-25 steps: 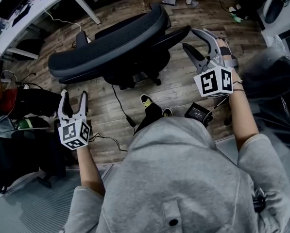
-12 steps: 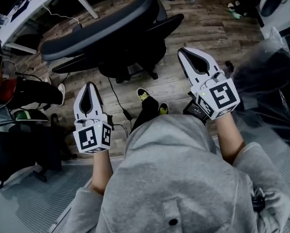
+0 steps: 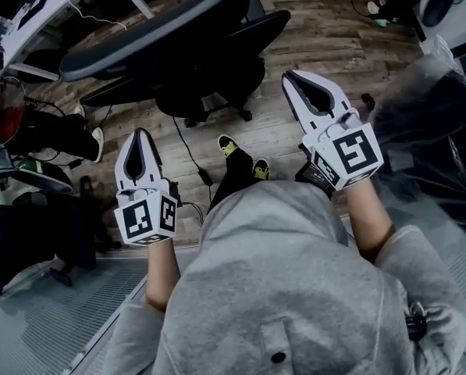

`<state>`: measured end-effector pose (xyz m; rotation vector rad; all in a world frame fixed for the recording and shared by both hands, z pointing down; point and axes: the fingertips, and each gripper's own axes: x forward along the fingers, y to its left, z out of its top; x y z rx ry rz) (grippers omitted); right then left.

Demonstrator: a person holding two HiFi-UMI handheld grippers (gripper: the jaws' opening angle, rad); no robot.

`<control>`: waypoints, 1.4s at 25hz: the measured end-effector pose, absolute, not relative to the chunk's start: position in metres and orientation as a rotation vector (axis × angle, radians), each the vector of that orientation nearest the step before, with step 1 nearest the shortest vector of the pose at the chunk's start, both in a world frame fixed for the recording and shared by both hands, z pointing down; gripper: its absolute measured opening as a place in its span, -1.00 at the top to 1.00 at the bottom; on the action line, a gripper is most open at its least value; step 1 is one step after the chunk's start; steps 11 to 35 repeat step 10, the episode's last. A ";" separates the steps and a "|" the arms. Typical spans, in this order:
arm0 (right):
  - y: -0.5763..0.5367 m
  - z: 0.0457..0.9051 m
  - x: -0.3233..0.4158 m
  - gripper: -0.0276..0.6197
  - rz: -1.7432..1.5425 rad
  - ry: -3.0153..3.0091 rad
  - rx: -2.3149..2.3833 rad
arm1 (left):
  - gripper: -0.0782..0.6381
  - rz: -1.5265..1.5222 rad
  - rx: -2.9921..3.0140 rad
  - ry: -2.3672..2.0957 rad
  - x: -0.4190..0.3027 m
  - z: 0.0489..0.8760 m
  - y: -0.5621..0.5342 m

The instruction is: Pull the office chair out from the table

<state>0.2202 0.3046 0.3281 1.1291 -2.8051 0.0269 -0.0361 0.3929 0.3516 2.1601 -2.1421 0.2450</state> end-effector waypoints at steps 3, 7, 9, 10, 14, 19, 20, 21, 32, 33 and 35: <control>0.308 0.330 0.220 0.79 0.021 -2.799 1.130 | 0.75 0.256 2.165 -2.136 -0.034 0.354 0.396; 0.311 0.331 0.220 0.79 0.019 -2.790 1.134 | 0.75 0.255 2.173 -2.121 -0.032 0.356 0.395; 0.311 0.331 0.221 0.79 0.022 -2.788 1.137 | 0.75 0.252 2.181 -2.111 -0.029 0.356 0.394; 0.312 0.332 0.221 0.79 0.023 -2.787 1.138 | 0.75 0.251 2.185 -2.106 -0.028 0.356 0.393; 0.312 0.332 0.221 0.79 0.023 -2.787 1.138 | 0.75 0.251 2.185 -2.106 -0.028 0.356 0.393; 0.312 0.332 0.221 0.79 0.023 -2.787 1.138 | 0.75 0.251 2.185 -2.106 -0.028 0.356 0.393; 0.312 0.332 0.221 0.79 0.023 -2.787 1.138 | 0.75 0.251 2.185 -2.106 -0.028 0.356 0.393; 0.312 0.332 0.221 0.79 0.023 -2.787 1.138 | 0.75 0.251 2.185 -2.106 -0.028 0.356 0.393; 0.312 0.332 0.221 0.79 0.023 -2.787 1.138 | 0.75 0.251 2.185 -2.106 -0.028 0.356 0.393; 0.312 0.332 0.221 0.79 0.023 -2.787 1.138 | 0.75 0.251 2.185 -2.106 -0.028 0.356 0.393; 0.312 0.332 0.221 0.79 0.023 -2.787 1.138 | 0.75 0.251 2.185 -2.106 -0.028 0.356 0.393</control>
